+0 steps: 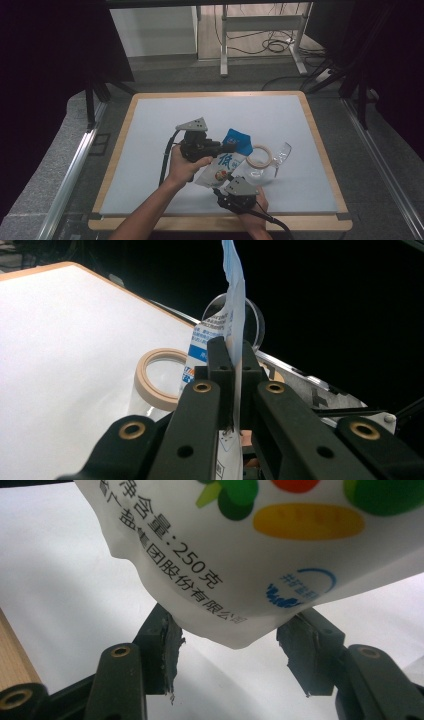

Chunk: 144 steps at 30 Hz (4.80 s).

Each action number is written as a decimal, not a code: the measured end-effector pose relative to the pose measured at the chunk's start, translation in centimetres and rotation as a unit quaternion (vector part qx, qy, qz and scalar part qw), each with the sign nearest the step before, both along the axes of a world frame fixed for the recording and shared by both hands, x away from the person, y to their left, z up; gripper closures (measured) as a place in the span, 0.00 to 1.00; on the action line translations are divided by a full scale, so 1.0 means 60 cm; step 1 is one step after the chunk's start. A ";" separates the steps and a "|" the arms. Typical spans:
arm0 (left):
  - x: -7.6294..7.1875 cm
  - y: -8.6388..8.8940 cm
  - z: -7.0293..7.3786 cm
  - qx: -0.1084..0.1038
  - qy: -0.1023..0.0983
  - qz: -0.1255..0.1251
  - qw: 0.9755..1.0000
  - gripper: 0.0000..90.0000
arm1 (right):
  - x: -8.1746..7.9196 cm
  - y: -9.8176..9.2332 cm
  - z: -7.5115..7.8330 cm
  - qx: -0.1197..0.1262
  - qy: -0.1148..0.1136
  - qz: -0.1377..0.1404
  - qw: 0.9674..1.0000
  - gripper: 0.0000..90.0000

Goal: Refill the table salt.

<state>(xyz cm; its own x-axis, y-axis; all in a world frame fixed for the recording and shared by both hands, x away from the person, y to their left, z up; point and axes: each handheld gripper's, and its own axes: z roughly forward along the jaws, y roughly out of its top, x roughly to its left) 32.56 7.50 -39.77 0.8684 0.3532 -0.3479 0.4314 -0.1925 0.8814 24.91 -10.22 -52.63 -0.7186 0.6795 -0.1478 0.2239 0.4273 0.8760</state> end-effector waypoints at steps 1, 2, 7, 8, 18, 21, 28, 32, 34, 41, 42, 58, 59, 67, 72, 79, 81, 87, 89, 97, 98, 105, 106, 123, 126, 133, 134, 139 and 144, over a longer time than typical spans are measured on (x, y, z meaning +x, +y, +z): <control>0.001 -0.002 0.000 0.000 0.000 -0.001 1.000 1.00 | 0.000 0.000 0.000 0.002 0.002 0.000 1.000 0.50; 0.001 -0.004 0.000 0.001 0.001 0.000 1.000 1.00 | 0.001 -0.001 0.000 0.005 0.003 0.000 1.000 0.50; 0.005 -0.015 -0.001 0.009 0.003 0.001 1.000 1.00 | 0.002 -0.004 -0.002 0.016 0.013 0.002 1.000 0.49; 0.007 -0.016 -0.001 0.010 0.004 0.001 1.000 1.00 | 0.003 -0.005 -0.003 0.016 0.015 0.001 1.000 0.49; 0.012 -0.029 -0.002 0.015 0.005 0.006 1.000 1.00 | 0.008 -0.009 -0.006 0.032 0.023 -0.003 0.999 0.49; 0.013 -0.032 -0.003 0.019 0.004 0.009 1.000 1.00 | 0.007 -0.008 -0.006 0.033 0.023 -0.003 0.999 0.49; 0.020 -0.039 -0.006 0.024 0.009 0.009 1.000 1.00 | 0.008 -0.008 -0.008 0.043 0.031 0.000 0.999 0.49; 0.025 -0.046 -0.007 0.029 0.011 0.009 0.999 1.00 | 0.009 -0.008 -0.007 0.049 0.033 0.002 0.998 0.49; 0.028 -0.050 -0.008 0.032 0.015 0.008 0.999 1.00 | 0.011 -0.009 -0.008 0.052 0.032 0.002 0.998 0.49; 0.036 -0.060 -0.009 0.034 0.021 0.004 0.999 1.00 | 0.015 -0.014 -0.010 0.067 0.038 0.002 0.997 0.49; 0.037 -0.061 -0.009 0.035 0.021 0.004 0.999 1.00 | 0.015 -0.015 -0.010 0.069 0.039 0.002 0.997 0.49; 0.055 -0.076 -0.006 0.059 0.034 0.000 0.998 1.00 | 0.019 -0.021 -0.012 0.097 0.055 0.005 0.994 0.49; 0.056 -0.078 -0.006 0.062 0.034 -0.001 0.998 1.00 | 0.019 -0.022 -0.012 0.098 0.056 0.005 0.994 0.49; 0.059 -0.086 -0.003 0.079 0.031 -0.003 0.996 1.00 | 0.018 -0.025 -0.012 0.104 0.059 0.004 0.993 0.49; 0.063 -0.087 -0.001 0.084 0.032 -0.004 0.996 1.00 | 0.018 -0.026 -0.011 0.106 0.057 0.008 0.993 0.49; 0.069 -0.094 -0.001 0.095 0.032 -0.006 0.995 1.00 | 0.016 -0.027 -0.008 0.110 0.052 0.007 0.993 0.49; 0.070 -0.095 -0.002 0.097 0.032 -0.008 0.995 1.00 | 0.016 -0.027 -0.008 0.110 0.052 0.007 0.993 0.49; 0.076 -0.102 -0.004 0.102 0.036 -0.013 0.994 1.00 | 0.015 -0.027 -0.006 0.112 0.050 0.005 0.992 0.49; 0.077 -0.103 -0.004 0.102 0.036 -0.015 0.994 1.00 | 0.014 -0.026 -0.005 0.110 0.048 0.004 0.993 0.49; 0.083 -0.108 -0.006 0.101 0.042 -0.026 0.994 1.00 | 0.014 -0.026 -0.005 0.113 0.050 -0.003 0.992 0.49; 0.083 -0.109 -0.005 0.104 0.041 -0.027 0.993 1.00 | 0.014 -0.026 -0.005 0.114 0.050 -0.004 0.992 0.49; 0.085 -0.114 -0.003 0.108 0.044 -0.039 0.992 1.00 | 0.010 -0.024 -0.002 0.116 0.045 -0.009 0.992 0.49; 0.086 -0.114 -0.003 0.108 0.045 -0.039 0.992 1.00 | 0.009 -0.024 -0.002 0.117 0.045 -0.009 0.992 0.49; 0.097 -0.117 -0.002 0.120 0.053 -0.050 0.990 1.00 | 0.005 -0.019 0.002 0.123 0.039 -0.017 0.992 0.50; 0.098 -0.120 -0.003 0.123 0.056 -0.050 0.990 1.00 | 0.006 -0.016 0.003 0.120 0.040 -0.023 0.992 0.51; 0.097 -0.121 0.000 0.134 0.054 -0.053 0.988 1.00 | 0.007 -0.015 0.001 0.115 0.040 -0.025 0.992 0.51; 0.096 -0.122 0.002 0.137 0.054 -0.052 0.988 1.00 | 0.008 -0.015 0.001 0.116 0.041 -0.025 0.992 0.51; 0.093 -0.126 0.008 0.149 0.050 -0.055 0.986 1.00 | 0.009 -0.014 0.001 0.117 0.037 -0.025 0.992 0.51; 0.089 -0.128 0.009 0.153 0.049 -0.059 0.985 1.00 | 0.010 -0.014 -0.001 0.112 0.034 -0.031 0.993 0.51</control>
